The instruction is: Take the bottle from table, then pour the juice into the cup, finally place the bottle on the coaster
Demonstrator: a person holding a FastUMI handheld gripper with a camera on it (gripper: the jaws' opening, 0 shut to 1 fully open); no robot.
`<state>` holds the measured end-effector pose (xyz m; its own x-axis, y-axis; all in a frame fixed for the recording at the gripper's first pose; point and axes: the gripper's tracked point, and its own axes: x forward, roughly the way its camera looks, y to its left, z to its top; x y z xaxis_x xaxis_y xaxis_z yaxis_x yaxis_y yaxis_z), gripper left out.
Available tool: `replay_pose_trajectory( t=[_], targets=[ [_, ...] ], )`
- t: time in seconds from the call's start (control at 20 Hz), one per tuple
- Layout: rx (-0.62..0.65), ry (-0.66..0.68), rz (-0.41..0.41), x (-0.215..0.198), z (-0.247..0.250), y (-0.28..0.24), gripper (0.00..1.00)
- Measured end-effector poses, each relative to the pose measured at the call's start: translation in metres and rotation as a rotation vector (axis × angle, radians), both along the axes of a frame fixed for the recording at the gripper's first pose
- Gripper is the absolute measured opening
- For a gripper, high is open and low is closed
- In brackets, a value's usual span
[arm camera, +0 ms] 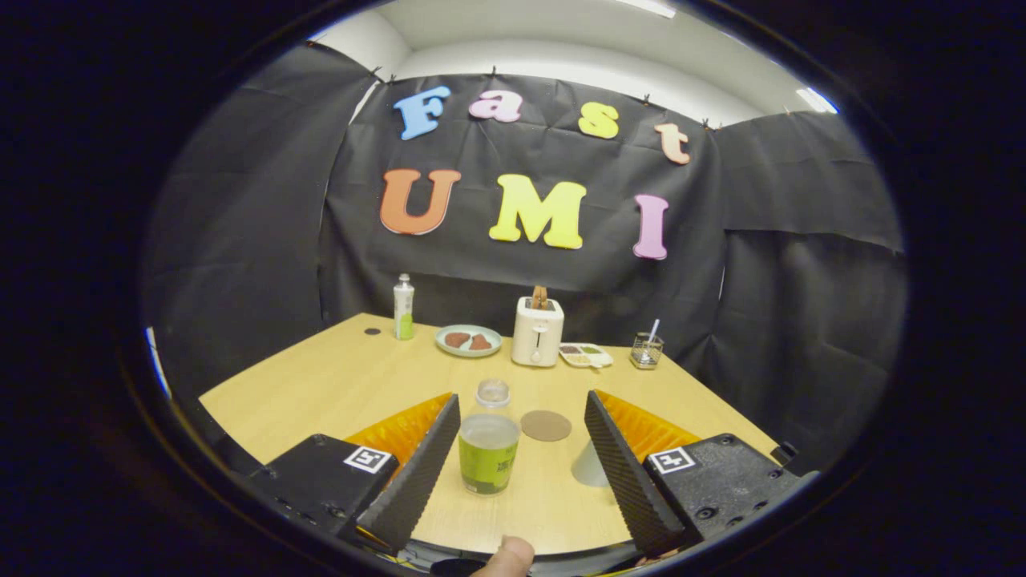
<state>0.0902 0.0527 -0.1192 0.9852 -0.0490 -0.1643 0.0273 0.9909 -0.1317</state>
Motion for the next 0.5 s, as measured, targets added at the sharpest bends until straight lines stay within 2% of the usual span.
replay_pose_trajectory(
  t=[0.5],
  targets=[
    [0.002,0.061,-0.002,0.049,-0.061,0.017,1.00]
  ],
)
